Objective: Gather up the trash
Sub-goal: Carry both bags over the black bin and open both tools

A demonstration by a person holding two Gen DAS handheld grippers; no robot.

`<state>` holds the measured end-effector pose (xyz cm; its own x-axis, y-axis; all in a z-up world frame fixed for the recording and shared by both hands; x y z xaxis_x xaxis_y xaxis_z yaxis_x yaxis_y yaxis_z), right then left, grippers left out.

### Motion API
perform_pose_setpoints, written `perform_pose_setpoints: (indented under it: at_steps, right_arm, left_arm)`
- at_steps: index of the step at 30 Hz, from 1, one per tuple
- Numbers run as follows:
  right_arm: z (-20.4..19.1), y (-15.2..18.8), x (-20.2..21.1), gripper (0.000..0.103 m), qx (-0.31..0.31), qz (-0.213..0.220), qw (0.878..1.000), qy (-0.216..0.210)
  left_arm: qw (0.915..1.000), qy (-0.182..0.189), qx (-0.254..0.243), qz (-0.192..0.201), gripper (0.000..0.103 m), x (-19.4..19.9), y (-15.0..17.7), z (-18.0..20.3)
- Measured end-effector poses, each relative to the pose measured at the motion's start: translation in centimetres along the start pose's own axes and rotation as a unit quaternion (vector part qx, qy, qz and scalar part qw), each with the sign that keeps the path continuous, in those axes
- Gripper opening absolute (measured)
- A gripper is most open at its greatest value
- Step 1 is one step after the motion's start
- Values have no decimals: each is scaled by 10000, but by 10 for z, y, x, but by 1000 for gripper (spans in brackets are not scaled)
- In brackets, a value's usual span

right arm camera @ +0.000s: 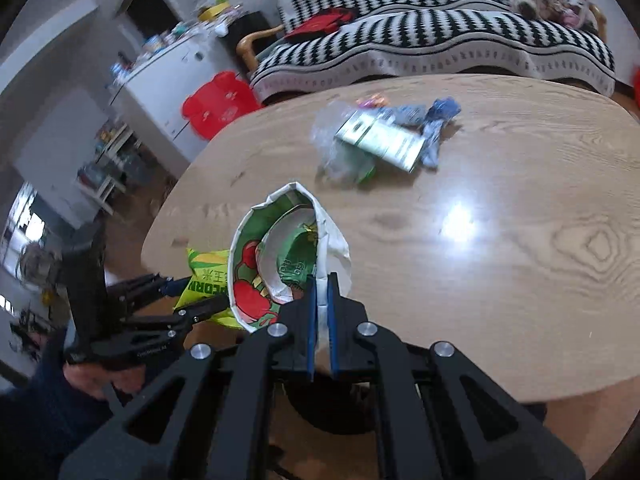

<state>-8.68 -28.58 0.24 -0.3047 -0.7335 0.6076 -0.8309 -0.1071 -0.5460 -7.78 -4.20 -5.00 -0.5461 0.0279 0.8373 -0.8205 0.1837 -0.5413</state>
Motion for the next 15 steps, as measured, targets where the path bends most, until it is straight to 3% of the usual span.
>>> perform_pose_setpoints:
  at_steps: [9,15]
  right_arm:
    - [-9,85,-42,6,90,-1018,9944,274]
    - [-3,103,-60,6,92,-1368,9888,589]
  left_arm:
    - [9969,99,-709,-319,46,2,60,24]
    - [9946,95,-862,-564,46,-12,76,34]
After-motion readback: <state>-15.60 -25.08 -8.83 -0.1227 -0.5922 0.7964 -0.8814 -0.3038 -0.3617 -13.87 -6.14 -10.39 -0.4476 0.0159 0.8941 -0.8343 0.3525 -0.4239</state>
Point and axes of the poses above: each gripper's, at about its wrist camera, not at the fingertips, and x roughly against the way its jaws point, z to its right, y to its underside, the point moved 1 cm from there along -x, roughly the way its jaws point, and after that the axes turned 15 degrees about -y, right-handed, at the moved point
